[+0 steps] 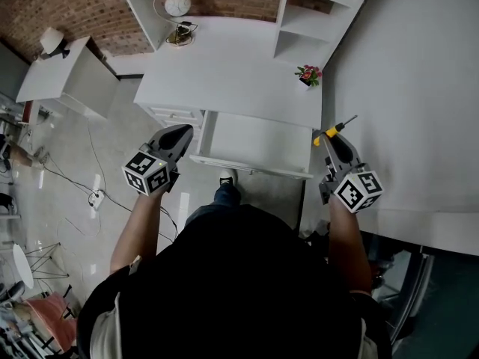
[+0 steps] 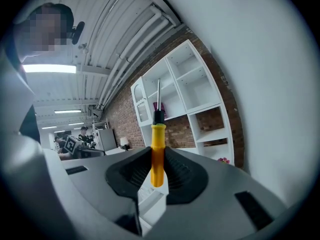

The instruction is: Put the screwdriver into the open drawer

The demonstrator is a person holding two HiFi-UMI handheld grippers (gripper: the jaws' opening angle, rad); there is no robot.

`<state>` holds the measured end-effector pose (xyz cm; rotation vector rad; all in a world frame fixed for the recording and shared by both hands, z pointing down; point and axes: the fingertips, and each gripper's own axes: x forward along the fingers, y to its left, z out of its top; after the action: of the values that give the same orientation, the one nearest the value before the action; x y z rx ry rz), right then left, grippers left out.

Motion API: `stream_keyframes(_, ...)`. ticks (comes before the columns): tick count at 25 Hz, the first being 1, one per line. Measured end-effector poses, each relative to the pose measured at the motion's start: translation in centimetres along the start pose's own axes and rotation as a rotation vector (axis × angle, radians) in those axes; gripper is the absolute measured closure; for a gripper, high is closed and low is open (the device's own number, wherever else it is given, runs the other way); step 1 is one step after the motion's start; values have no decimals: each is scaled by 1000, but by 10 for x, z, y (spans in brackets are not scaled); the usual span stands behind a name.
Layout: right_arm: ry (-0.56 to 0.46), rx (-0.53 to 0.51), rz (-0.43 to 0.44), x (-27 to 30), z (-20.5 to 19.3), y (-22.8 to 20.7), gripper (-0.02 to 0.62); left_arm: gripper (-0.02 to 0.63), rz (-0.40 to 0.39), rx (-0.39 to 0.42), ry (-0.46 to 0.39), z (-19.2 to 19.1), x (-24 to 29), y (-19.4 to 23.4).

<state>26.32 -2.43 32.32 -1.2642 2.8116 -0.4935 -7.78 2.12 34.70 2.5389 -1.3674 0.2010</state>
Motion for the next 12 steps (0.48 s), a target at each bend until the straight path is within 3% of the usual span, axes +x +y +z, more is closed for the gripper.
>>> stream_keyframes(12,37,-2,-27,57,3,-23,511,589,-35,-21,6,6,46,51)
